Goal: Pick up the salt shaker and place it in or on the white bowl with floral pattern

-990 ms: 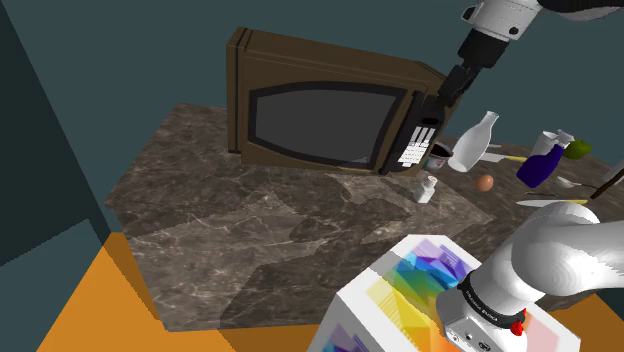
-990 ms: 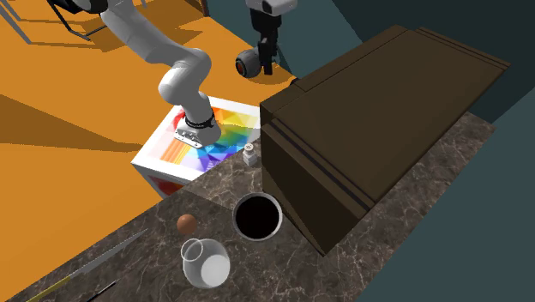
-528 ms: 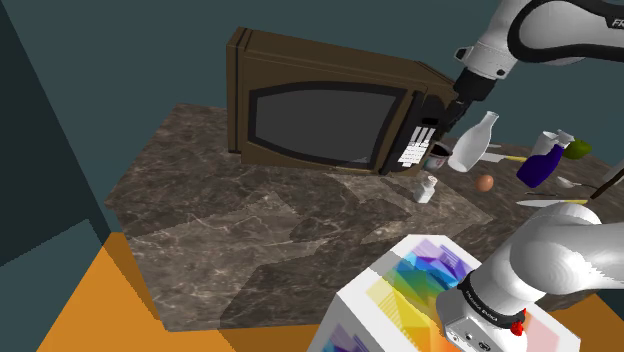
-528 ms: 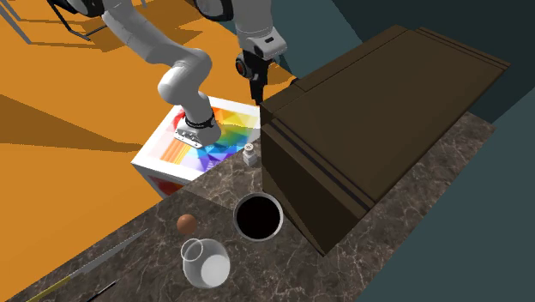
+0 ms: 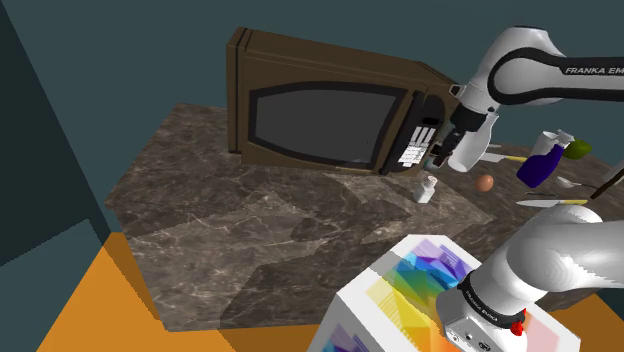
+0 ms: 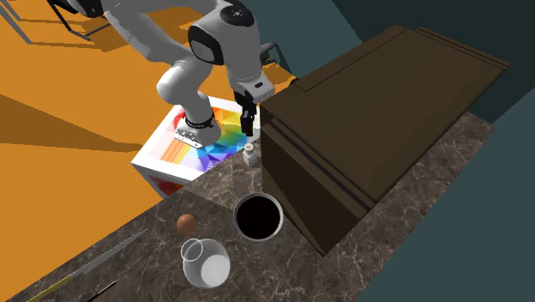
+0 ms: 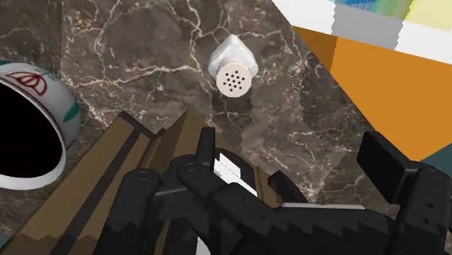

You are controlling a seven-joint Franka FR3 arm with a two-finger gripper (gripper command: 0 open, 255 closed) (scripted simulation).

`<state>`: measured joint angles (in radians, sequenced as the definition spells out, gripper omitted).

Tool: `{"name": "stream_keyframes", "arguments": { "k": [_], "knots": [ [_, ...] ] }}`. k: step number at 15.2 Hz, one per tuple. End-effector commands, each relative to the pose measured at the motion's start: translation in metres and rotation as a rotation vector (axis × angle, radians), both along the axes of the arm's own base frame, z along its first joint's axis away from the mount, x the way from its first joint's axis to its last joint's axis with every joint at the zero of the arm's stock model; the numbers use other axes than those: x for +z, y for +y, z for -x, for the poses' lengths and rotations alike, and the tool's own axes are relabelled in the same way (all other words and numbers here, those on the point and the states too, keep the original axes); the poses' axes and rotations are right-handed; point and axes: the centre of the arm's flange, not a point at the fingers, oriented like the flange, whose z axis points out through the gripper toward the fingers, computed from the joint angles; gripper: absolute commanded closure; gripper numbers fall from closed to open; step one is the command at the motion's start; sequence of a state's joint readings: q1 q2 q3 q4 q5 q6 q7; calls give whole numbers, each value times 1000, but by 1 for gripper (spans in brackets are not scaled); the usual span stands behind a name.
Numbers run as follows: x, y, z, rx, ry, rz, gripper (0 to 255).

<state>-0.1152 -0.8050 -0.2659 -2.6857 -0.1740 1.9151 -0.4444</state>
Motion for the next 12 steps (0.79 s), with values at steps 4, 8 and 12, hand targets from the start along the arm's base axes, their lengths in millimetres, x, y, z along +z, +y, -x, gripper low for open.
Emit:
{"name": "stream_keyframes", "arguments": {
  "k": [4, 8, 12],
  "knots": [
    [-52, -35, 7, 21, 28, -3, 0],
    [-73, -35, 7, 21, 28, -3, 0],
    [-91, -34, 7, 21, 28, -3, 0]
  ]
}}
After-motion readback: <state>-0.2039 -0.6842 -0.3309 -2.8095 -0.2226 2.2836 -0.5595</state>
